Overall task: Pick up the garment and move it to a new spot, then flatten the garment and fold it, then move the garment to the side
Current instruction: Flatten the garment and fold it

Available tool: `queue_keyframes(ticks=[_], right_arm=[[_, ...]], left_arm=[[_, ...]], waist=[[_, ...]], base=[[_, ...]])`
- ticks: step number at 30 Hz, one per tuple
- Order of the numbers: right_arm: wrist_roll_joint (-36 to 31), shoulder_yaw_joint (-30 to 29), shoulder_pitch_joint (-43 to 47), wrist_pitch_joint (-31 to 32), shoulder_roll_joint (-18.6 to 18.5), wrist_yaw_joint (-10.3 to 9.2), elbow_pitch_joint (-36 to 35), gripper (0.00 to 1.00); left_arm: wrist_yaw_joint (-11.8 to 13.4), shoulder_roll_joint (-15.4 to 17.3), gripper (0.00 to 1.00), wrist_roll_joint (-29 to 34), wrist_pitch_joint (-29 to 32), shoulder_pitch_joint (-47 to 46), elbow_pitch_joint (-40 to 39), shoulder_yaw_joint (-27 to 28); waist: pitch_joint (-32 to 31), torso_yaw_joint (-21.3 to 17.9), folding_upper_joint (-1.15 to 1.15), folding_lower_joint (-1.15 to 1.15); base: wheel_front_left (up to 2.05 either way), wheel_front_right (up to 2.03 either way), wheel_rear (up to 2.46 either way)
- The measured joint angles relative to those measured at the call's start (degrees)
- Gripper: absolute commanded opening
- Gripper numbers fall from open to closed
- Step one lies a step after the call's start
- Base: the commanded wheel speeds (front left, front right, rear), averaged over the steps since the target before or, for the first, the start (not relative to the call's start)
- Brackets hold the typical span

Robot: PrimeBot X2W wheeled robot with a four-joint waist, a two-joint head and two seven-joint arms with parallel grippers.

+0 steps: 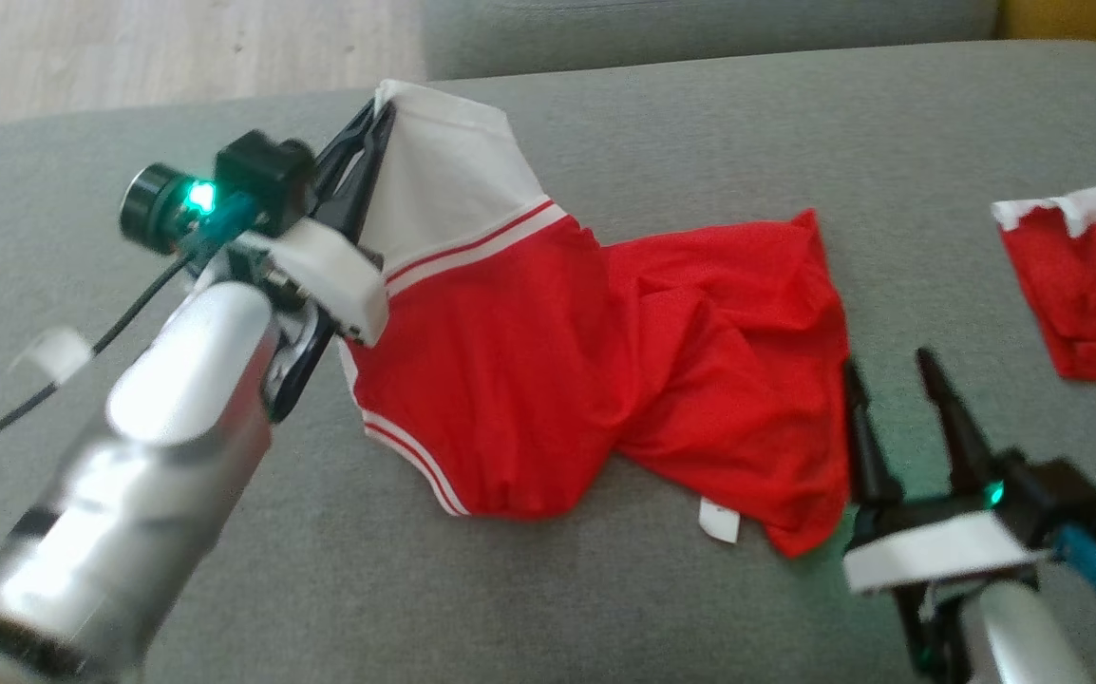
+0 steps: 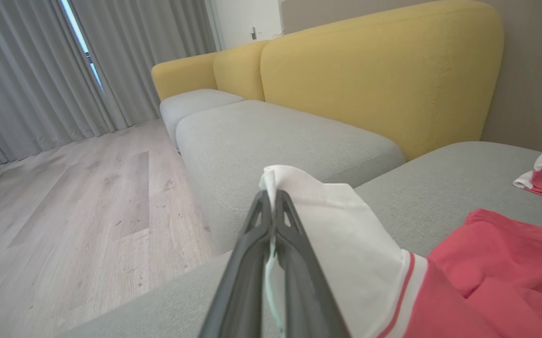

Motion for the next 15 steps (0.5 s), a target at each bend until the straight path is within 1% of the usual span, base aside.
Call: queue_keyframes(ticks=[3,9,12,15], right_arm=[[0.0,-1.9,-4.1,0.6,-1.3,0.00,4.9,1.00],[0.7,-4.4,-16.2,10.0,-7.2,0.00,13.9,1.00],[2.7,-4.7,-22.4,14.4,-9.0,0.00,18.0,1.00],[4.6,-4.3,-26.5,18.7,-10.3,0.00,22.2,1.00]], left_arm=[[2.6,3.7,0.00,-1.2,2.4,4.1,-9.2,0.7],[8.9,11.2,0.00,-2.4,7.6,12.4,-27.7,2.5],[11.1,13.4,0.00,-2.5,9.7,14.6,-34.2,2.8],[12.6,14.3,0.00,-2.5,10.8,15.5,-38.3,3.2]], waist=[[0.5,1.4,0.00,0.00],[1.9,4.8,0.00,0.00],[2.9,6.9,0.00,0.00],[4.0,9.0,0.00,0.00]], base=[[0.00,0.00,0.00],[0.00,0.00,0.00],[0.00,0.00,0.00],[0.00,0.00,0.00]])
